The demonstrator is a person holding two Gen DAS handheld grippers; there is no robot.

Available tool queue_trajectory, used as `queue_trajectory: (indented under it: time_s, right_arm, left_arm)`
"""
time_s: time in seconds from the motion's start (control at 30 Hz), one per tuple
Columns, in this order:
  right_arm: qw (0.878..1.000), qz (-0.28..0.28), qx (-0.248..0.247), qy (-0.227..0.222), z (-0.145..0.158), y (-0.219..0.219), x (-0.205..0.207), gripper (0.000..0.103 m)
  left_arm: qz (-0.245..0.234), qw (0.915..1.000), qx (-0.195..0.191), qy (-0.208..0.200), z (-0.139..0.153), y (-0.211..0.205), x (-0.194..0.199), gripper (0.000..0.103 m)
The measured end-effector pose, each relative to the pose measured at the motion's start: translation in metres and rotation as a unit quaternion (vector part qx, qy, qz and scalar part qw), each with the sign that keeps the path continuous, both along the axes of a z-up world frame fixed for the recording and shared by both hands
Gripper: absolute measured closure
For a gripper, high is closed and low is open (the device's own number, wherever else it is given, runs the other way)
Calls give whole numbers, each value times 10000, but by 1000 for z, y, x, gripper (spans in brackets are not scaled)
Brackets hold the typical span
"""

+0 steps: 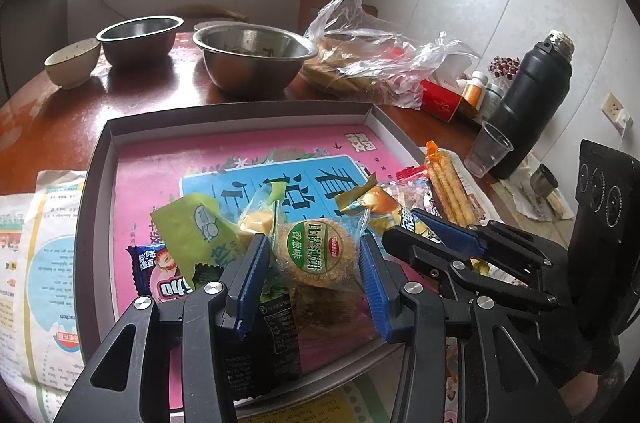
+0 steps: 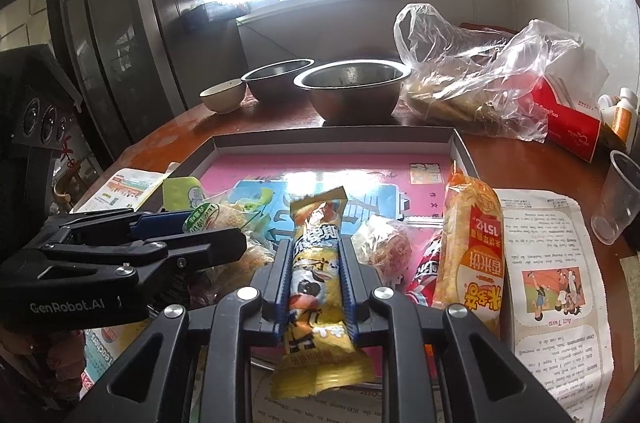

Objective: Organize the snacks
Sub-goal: 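Lower both held snacks down into the pink tray, then open the left gripper releasing the biscuit pack while the right releases the snack bar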

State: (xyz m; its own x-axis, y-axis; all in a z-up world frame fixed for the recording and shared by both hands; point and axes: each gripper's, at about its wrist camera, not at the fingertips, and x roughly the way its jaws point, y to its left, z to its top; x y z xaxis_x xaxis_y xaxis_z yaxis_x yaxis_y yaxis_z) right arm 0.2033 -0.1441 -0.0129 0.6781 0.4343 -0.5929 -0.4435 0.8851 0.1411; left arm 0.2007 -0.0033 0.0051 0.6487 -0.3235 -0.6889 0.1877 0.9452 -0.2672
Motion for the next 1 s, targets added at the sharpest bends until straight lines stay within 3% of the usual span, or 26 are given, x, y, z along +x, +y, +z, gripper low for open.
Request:
queue_trajectory:
  time_s: [0.5,1.0]
  right_arm:
    - [9998,-51,-147,-142,4,-4,-10,74]
    - [9997,-113,-60,-227,11,-12,-20,71]
  left_arm:
    - [60,10000,-31,45,-1,1,2,53]
    - [123,9999,71,51,-1,-1,3,40]
